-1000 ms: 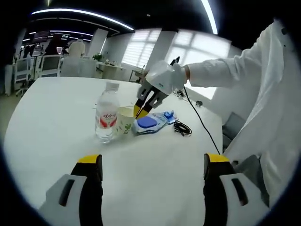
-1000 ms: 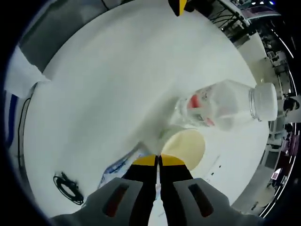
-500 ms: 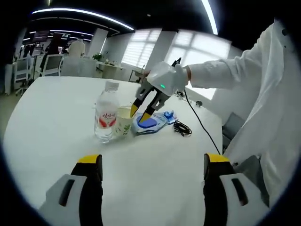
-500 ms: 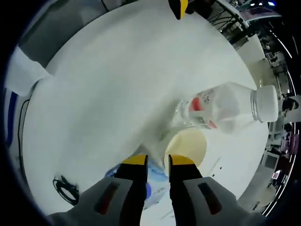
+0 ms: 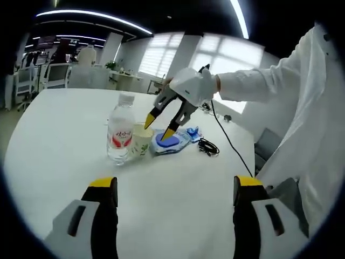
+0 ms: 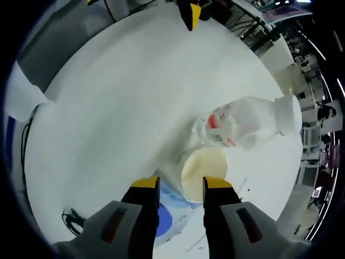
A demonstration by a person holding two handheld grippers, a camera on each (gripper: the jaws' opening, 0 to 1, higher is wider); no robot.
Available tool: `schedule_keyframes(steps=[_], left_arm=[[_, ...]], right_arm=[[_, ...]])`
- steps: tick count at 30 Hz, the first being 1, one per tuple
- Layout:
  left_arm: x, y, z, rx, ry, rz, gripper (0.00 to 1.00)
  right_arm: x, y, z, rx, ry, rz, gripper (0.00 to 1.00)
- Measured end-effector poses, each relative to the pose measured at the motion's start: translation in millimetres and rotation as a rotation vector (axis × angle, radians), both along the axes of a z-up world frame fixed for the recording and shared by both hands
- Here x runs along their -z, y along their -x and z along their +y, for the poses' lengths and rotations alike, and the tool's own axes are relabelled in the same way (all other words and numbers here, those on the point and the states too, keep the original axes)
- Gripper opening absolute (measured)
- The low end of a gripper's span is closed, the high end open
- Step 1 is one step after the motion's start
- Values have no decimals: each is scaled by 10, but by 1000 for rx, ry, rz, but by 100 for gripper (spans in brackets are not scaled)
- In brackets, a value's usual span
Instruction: Arrange the tabletop items into an orderly group along one side of the table until the central work area is clear of visible clutter.
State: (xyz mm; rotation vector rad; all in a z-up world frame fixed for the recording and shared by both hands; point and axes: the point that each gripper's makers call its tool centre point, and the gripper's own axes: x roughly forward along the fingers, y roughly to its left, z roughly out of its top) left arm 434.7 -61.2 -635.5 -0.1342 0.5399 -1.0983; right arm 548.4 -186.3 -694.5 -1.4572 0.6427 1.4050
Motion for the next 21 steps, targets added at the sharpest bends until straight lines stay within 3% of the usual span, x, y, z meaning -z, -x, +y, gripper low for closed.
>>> schedule_keyframes(steps=[8,21], left_arm=[[-71,18,-23,10,-5,-13,91],[-223,13,-79,32,-27,-42,92]], right_arm=[[-110,-1,-6,35,-42,-25,46],[-363,18,-63,139,-183,-71,72]])
